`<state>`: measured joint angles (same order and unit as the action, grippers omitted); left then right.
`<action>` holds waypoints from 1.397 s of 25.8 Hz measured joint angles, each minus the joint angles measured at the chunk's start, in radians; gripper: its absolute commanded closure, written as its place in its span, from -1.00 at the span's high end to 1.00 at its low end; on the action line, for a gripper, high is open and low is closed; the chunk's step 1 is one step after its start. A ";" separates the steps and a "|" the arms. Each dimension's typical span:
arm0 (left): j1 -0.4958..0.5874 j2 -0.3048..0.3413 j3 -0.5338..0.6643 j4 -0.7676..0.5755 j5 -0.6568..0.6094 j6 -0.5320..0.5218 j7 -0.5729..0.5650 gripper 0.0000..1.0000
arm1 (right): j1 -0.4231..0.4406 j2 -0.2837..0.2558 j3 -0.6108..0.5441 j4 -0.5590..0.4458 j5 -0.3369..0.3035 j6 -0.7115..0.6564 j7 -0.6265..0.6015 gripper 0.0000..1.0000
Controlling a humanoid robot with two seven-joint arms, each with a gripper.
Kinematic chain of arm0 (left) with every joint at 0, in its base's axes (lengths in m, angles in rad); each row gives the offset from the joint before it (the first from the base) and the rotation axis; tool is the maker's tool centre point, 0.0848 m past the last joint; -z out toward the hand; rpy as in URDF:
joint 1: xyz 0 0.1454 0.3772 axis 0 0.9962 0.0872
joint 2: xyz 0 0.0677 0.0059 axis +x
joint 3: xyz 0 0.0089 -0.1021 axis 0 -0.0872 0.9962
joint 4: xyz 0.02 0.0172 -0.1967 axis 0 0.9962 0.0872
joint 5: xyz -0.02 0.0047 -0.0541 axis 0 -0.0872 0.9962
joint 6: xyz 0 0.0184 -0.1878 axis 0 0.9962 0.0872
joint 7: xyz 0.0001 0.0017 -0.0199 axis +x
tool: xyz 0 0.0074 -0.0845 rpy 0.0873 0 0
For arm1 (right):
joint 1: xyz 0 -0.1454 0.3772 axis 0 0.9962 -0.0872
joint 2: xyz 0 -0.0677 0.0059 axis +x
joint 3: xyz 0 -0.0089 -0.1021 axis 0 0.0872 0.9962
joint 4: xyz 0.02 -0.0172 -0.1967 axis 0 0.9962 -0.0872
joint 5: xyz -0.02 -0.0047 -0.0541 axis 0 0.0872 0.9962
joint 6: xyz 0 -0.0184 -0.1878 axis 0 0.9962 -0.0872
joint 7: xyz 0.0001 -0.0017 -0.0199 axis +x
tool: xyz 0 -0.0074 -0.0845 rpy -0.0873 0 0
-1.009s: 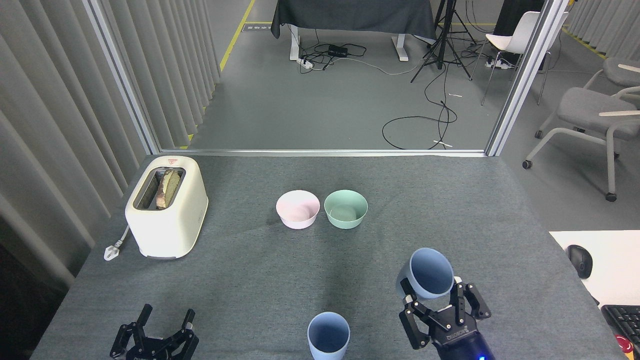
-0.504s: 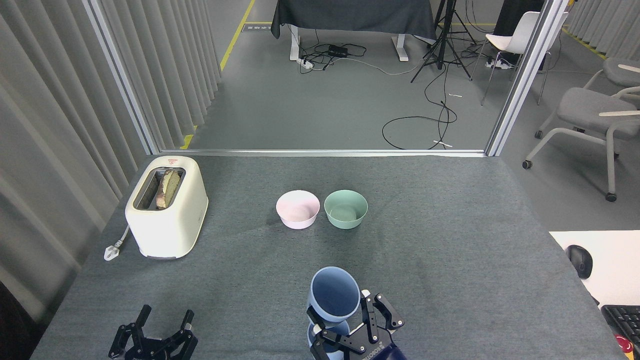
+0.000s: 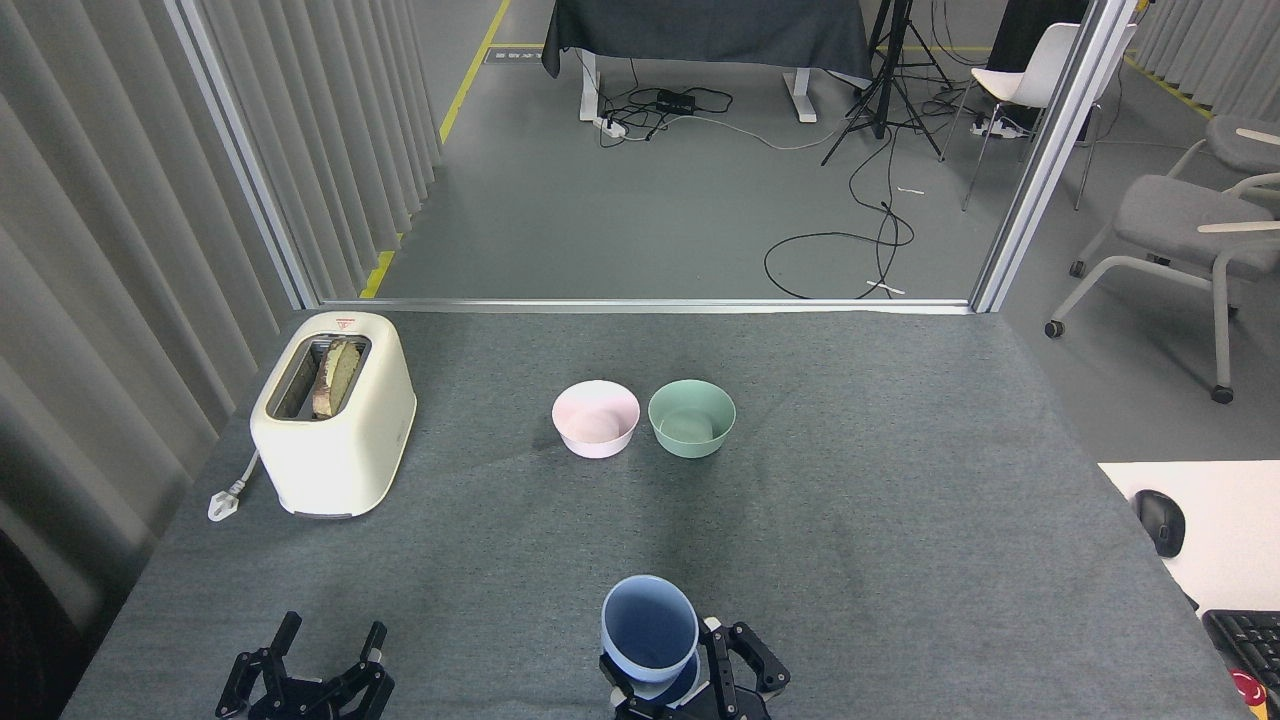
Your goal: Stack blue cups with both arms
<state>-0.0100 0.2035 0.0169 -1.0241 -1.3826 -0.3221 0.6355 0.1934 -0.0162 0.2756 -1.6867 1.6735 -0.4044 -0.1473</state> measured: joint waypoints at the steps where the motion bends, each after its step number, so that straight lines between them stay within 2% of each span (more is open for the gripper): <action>1: 0.000 0.000 0.000 0.001 0.000 0.000 0.000 1.00 | 0.001 0.000 -0.006 0.000 0.000 0.002 0.000 -0.38; 8: -0.001 0.003 0.000 0.002 -0.001 -0.001 0.001 1.00 | 0.001 -0.005 -0.031 0.005 -0.004 0.005 0.002 -0.32; 9: -0.001 0.003 0.000 0.002 -0.001 -0.001 0.001 1.00 | 0.001 -0.005 -0.032 0.006 -0.004 0.005 0.002 -0.09; 11: -0.001 0.003 0.000 0.002 -0.001 -0.001 0.001 1.00 | 0.000 -0.006 -0.032 0.008 -0.004 0.008 0.002 1.00; 20: -0.001 0.002 0.000 0.002 0.000 -0.005 0.001 1.00 | -0.023 0.001 -0.053 -0.009 -0.010 0.032 -0.010 1.00; 23: -0.001 0.000 0.000 0.003 0.000 -0.005 0.001 1.00 | -0.055 0.011 -0.135 -0.038 -0.021 0.048 -0.041 1.00; 26: -0.001 -0.001 -0.001 0.003 0.001 -0.005 0.001 1.00 | -0.070 0.011 -0.278 -0.010 -0.027 0.116 -0.063 1.00; 28: 0.004 0.000 -0.003 0.001 0.000 -0.006 0.001 1.00 | -0.041 0.009 -0.357 0.029 -0.028 0.150 -0.088 1.00; 31: 0.022 0.001 -0.004 -0.010 0.000 -0.007 0.001 1.00 | 0.055 0.001 -0.421 0.066 -0.028 0.177 -0.178 1.00; 36: 0.099 0.004 0.005 -0.082 0.006 -0.008 0.000 1.00 | 0.147 -0.029 -0.431 0.086 -0.033 0.244 -0.277 1.00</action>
<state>0.0893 0.2071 0.0219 -1.1064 -1.3768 -0.3305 0.6352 0.3404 -0.0452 -0.1553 -1.6006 1.6401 -0.1600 -0.4247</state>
